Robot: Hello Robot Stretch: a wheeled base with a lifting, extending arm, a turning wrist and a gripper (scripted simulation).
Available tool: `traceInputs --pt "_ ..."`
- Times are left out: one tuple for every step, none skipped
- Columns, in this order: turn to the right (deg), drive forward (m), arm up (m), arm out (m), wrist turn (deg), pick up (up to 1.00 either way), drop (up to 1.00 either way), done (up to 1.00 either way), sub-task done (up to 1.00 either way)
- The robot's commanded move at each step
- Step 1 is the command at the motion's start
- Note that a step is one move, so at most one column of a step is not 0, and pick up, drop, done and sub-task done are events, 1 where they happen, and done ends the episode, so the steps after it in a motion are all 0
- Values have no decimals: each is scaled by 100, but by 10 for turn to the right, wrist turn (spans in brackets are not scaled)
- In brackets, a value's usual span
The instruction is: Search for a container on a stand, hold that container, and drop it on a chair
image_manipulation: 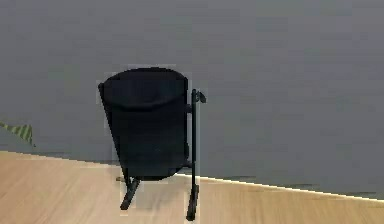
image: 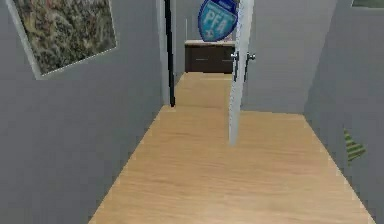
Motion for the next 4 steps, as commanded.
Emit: traceInputs --pt "0 100 0 0 0 0 0 0 0" --pt "-30 0 0 0 0 0 0 0 0" --pt "0 100 0 0 0 0 0 0 0" --pt "0 35 0 0 0 0 0 0 0"
